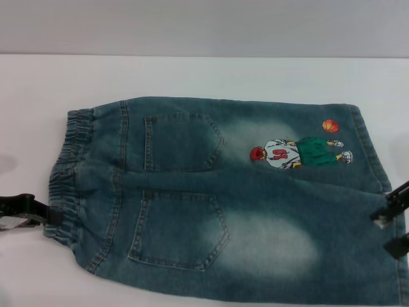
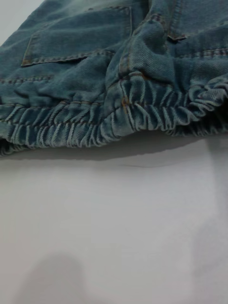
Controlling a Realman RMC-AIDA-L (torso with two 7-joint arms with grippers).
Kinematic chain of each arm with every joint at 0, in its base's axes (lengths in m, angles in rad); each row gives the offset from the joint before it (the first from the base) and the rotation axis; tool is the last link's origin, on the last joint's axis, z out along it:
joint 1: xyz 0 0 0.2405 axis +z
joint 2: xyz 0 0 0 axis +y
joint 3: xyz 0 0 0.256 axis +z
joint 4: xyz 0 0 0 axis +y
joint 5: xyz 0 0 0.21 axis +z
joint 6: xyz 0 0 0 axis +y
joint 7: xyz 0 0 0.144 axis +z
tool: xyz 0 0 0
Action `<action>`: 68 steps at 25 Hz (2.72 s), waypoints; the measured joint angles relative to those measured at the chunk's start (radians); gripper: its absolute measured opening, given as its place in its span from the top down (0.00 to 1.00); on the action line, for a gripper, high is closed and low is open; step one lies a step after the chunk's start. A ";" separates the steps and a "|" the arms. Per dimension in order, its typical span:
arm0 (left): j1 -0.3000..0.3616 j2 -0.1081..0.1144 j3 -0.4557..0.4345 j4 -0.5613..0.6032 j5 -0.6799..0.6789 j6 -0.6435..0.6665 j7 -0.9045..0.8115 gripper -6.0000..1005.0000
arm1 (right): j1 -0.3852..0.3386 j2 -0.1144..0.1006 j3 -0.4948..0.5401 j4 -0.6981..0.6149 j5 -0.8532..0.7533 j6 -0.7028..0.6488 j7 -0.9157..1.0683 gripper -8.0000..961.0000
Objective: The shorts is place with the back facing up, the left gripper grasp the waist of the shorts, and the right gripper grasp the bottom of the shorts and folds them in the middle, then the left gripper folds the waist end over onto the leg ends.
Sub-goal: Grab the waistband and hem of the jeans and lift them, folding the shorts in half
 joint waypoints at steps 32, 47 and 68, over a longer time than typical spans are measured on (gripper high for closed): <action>-0.005 -0.016 -0.007 0.000 -0.001 -0.012 -0.011 0.95 | 0.025 0.037 -0.081 0.029 -0.333 0.036 0.011 0.39; -0.001 -0.018 -0.007 0.000 -0.001 -0.014 -0.010 0.95 | 0.014 0.047 -0.082 0.046 -0.412 0.049 0.022 0.39; -0.005 -0.016 -0.007 -0.001 -0.001 -0.025 -0.011 0.95 | 0.007 0.073 -0.117 0.051 -0.455 0.148 0.084 0.39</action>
